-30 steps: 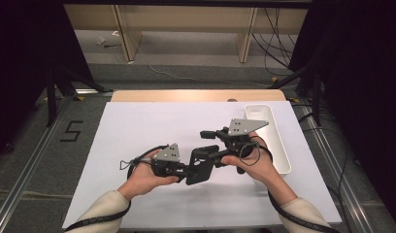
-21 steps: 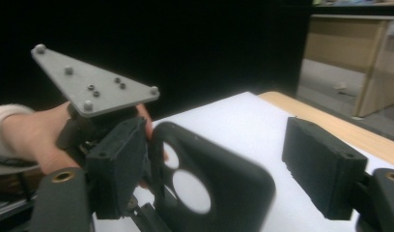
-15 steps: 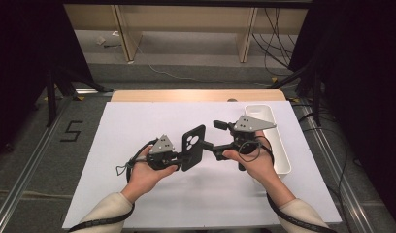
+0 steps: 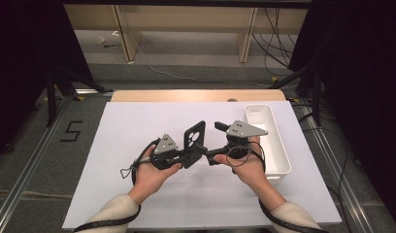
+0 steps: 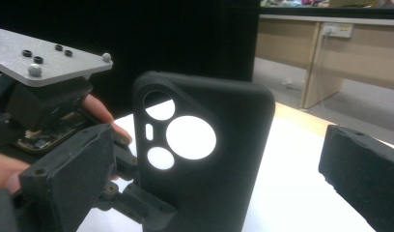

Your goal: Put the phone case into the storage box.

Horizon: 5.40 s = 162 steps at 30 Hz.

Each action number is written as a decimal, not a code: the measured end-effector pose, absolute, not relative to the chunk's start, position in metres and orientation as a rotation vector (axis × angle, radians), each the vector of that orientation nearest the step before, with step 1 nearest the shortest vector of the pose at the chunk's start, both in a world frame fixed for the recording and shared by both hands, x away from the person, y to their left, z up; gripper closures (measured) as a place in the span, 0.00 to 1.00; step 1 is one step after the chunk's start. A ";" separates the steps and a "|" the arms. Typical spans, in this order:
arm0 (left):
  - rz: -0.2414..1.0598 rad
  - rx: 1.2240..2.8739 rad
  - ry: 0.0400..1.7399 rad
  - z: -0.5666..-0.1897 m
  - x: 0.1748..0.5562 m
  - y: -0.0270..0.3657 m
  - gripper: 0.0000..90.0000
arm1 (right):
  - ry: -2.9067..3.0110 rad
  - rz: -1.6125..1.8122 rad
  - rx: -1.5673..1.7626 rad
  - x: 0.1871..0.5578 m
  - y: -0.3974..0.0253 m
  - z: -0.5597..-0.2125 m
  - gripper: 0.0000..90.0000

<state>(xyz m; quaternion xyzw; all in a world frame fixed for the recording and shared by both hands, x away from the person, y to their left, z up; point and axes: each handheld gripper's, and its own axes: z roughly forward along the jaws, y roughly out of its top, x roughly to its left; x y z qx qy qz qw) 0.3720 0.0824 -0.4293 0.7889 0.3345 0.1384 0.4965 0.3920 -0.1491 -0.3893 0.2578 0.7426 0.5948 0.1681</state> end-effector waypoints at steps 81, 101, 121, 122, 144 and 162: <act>0.355 1.917 0.679 -0.428 0.363 0.066 0.47 | 1.880 1.653 0.895 0.384 -0.141 -0.385 0.16; 0.439 1.859 0.714 -0.421 0.353 0.099 0.00 | 1.791 1.649 0.947 0.390 -0.164 -0.369 0.16; 0.480 1.836 0.740 -0.423 0.346 0.121 0.00 | 1.715 1.626 1.000 0.397 -0.187 -0.358 0.16; 0.482 1.835 0.740 -0.423 0.346 0.122 0.00 | 1.713 1.623 1.001 0.397 -0.188 -0.358 0.16; 0.490 1.813 0.761 -0.424 0.344 0.132 0.00 | 1.644 1.567 1.053 0.404 -0.211 -0.353 0.16; 0.491 1.808 0.770 -0.424 0.344 0.135 0.00 | 1.598 1.531 1.080 0.408 -0.226 -0.350 0.16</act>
